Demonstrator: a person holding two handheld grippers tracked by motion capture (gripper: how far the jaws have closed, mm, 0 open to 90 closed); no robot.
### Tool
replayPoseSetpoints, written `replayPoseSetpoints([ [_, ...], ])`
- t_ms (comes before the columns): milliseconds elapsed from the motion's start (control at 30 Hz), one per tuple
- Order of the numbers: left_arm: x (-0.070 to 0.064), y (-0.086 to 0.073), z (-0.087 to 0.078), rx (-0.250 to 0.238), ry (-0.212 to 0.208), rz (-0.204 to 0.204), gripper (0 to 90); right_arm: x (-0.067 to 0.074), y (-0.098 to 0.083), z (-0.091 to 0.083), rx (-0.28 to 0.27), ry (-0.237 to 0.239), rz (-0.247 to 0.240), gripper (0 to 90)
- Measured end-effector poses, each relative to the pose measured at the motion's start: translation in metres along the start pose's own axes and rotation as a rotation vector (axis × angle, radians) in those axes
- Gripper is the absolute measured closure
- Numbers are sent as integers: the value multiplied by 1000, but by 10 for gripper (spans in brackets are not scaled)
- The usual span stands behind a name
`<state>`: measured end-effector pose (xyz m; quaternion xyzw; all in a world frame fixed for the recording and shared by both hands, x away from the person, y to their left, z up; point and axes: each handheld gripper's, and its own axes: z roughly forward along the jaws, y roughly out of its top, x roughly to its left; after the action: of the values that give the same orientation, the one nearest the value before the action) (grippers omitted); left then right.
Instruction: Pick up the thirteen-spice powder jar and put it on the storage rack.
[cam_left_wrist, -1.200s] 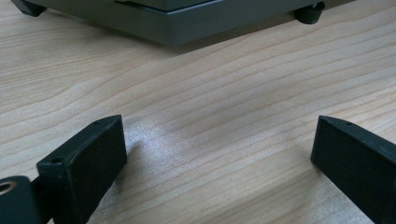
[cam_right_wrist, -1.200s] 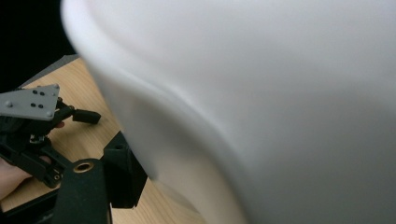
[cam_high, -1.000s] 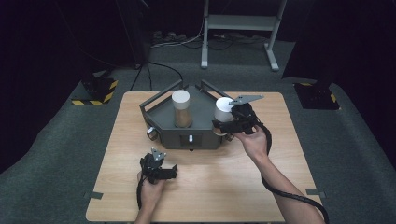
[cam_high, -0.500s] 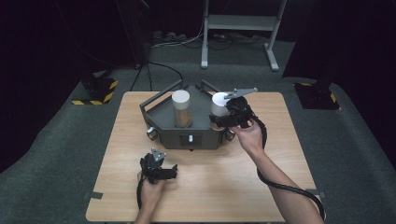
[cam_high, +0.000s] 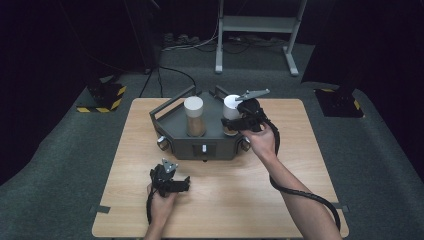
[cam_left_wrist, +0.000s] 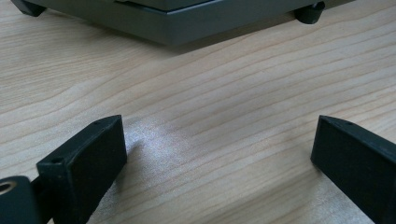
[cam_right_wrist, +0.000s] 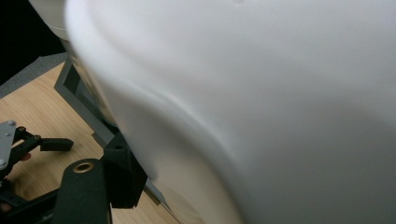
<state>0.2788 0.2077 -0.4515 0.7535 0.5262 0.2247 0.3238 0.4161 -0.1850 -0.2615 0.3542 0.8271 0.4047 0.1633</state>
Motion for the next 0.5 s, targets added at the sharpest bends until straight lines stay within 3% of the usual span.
replayPoseSetpoints([
  [500,0,0,0,-1,0,0,33,0,7,17,36,-33,14,302],
])
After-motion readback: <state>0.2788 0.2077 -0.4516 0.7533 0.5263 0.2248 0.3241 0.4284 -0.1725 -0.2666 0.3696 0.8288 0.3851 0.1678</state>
